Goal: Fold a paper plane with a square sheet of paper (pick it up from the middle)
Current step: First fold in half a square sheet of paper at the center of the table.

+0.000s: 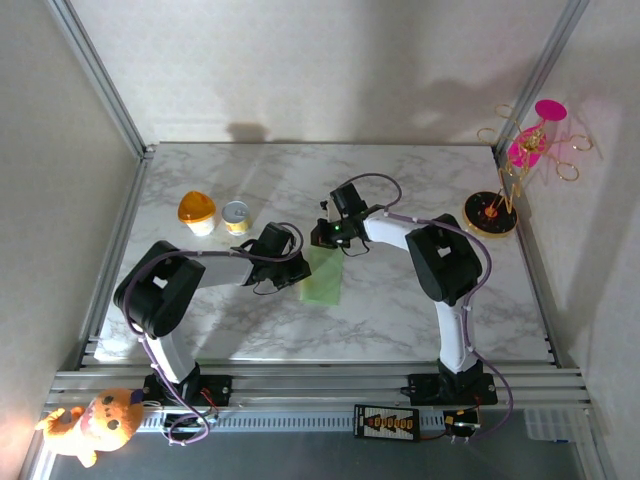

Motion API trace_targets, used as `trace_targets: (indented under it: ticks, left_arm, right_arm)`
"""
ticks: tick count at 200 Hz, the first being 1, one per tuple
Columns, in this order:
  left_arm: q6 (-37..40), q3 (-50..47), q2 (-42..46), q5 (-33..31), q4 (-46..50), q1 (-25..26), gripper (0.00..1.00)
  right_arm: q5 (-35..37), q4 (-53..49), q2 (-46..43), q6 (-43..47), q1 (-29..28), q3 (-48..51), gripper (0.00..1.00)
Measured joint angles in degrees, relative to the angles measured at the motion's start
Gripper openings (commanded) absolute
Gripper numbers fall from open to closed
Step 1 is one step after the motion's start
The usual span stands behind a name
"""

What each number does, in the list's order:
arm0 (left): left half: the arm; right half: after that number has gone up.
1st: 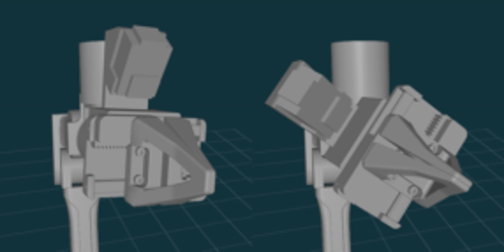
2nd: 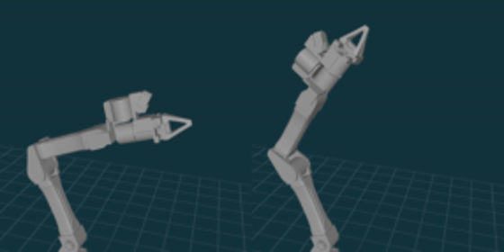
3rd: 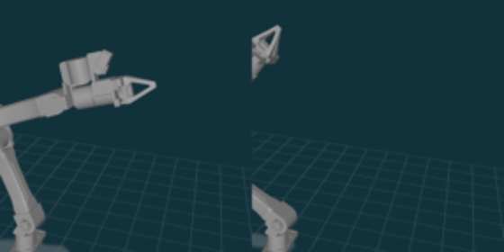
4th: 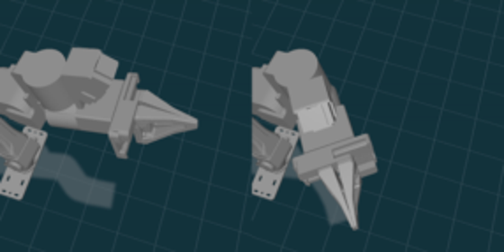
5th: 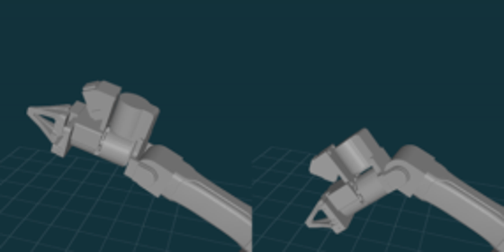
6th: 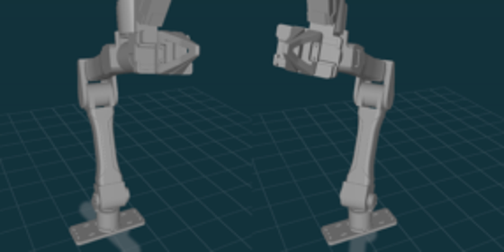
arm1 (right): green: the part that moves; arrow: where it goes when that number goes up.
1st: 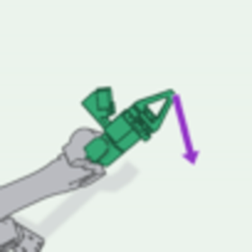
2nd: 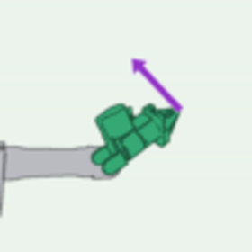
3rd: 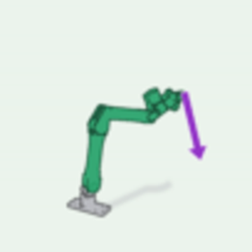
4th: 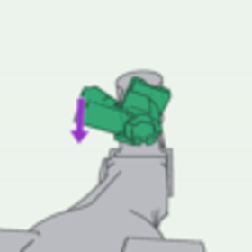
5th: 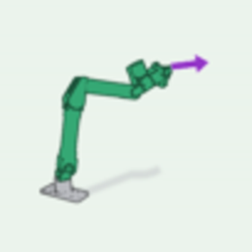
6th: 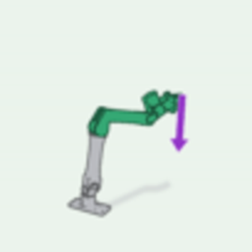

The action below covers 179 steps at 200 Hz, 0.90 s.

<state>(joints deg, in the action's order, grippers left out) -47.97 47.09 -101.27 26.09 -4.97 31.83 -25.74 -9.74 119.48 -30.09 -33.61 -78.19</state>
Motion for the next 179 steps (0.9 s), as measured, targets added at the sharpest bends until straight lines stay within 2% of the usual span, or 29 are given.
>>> trace_targets:
  ticks: [92, 179]
  left_arm:
    - [-1.8, -0.3, 0.0, -0.4, -1.6, 0.0, 0.11]
    - [-1.8, -1.1, -0.1, -0.4, -2.2, 0.0, 0.1]
  right_arm:
    - [-1.1, -1.3, 4.6, 0.1, -0.2, -4.7, 0.06]
    - [1.5, -3.5, 7.5, 0.0, 0.1, -9.2, 0.05]
